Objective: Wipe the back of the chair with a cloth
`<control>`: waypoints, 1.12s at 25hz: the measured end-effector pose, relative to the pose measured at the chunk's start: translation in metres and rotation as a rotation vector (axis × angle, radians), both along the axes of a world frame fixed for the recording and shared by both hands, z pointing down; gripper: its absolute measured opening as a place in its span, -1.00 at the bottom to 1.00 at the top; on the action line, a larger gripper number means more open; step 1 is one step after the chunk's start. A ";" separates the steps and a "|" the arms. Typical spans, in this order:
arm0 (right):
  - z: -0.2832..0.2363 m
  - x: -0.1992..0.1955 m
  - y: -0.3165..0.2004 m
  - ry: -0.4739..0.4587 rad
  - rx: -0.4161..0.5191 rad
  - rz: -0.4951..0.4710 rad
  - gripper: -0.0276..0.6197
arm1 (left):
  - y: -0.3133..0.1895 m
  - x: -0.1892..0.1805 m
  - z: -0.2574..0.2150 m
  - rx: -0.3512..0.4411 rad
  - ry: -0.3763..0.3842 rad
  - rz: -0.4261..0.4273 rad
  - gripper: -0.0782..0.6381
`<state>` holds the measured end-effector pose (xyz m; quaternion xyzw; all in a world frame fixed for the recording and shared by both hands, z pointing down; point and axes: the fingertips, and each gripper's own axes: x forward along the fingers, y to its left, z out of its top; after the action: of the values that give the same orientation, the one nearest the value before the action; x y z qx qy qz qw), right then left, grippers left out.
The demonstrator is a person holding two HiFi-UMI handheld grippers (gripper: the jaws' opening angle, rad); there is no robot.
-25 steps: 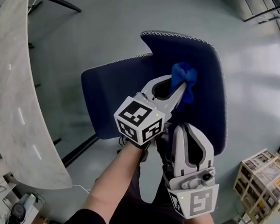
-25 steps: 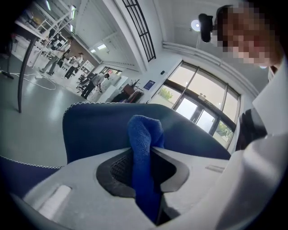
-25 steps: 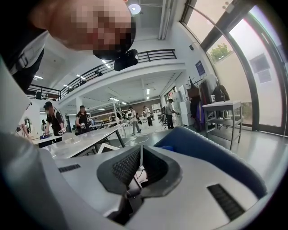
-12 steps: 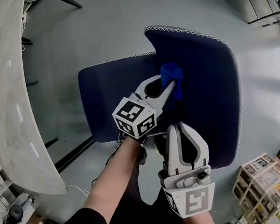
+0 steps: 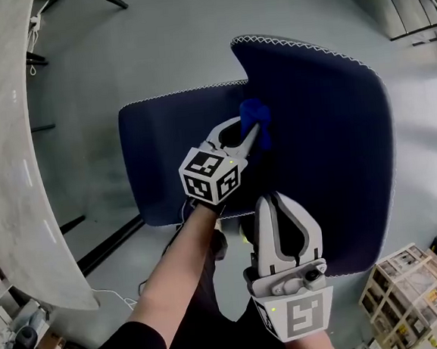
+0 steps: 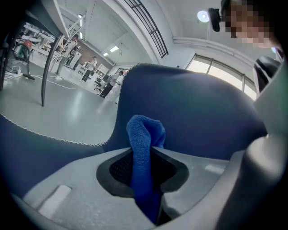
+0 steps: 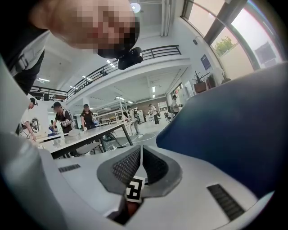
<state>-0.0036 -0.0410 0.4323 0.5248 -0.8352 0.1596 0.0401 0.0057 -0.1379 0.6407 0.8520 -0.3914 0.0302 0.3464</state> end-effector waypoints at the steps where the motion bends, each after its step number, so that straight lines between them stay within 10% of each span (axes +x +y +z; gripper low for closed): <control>1: 0.001 0.002 0.000 -0.001 0.001 -0.001 -0.83 | 0.000 0.001 0.006 -0.012 -0.010 -0.003 -0.56; 14: 0.000 -0.009 0.002 -0.015 0.001 -0.003 -0.83 | -0.001 -0.021 0.055 -0.153 -0.034 -0.078 -0.56; 28: -0.095 0.023 0.039 -0.049 -0.026 0.068 -0.83 | 0.053 0.010 -0.080 -0.204 0.026 0.030 -0.56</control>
<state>0.0196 -0.0019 0.3369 0.5481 -0.8156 0.1845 0.0210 0.0159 -0.0850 0.5612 0.8184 -0.3691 0.0639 0.4358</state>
